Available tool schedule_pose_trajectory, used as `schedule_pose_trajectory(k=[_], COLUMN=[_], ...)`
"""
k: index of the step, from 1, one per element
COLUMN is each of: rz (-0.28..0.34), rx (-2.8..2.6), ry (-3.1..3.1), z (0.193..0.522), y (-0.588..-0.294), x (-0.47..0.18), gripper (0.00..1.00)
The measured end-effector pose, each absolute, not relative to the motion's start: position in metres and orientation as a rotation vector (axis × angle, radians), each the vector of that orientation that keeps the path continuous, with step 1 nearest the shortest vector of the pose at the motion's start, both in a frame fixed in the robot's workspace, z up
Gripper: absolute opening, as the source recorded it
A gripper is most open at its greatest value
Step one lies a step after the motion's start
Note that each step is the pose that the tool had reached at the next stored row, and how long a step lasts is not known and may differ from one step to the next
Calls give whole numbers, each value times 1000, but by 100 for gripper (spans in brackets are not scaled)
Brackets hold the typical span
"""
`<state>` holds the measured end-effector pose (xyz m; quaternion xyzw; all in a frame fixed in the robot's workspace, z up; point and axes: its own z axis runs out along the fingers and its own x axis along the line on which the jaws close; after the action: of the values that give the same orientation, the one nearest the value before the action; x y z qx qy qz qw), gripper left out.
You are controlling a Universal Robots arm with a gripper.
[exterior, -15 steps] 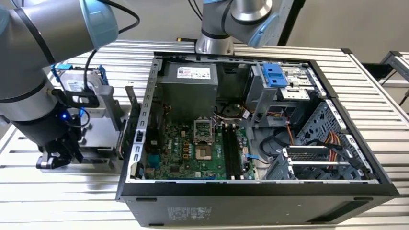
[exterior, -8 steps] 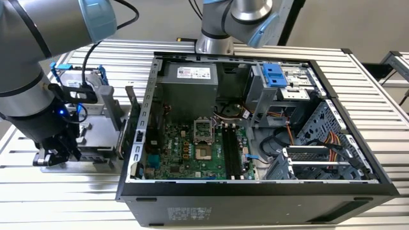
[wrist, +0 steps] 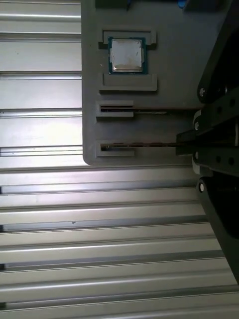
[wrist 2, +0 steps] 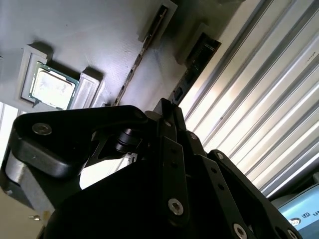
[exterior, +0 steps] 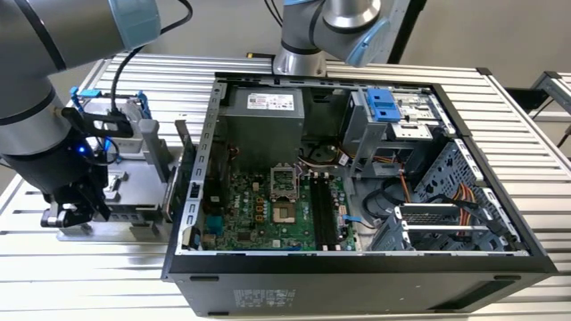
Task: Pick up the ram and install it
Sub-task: 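Pick up the ram and move it above insertion slot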
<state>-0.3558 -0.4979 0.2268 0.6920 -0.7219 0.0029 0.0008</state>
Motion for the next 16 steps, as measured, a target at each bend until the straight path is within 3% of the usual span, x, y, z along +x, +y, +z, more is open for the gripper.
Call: schedule_pose_trajectory(k=[16], rz=[9], rx=[2173], ry=[-2266], z=[232], y=[-498], x=[-356], gripper=[0])
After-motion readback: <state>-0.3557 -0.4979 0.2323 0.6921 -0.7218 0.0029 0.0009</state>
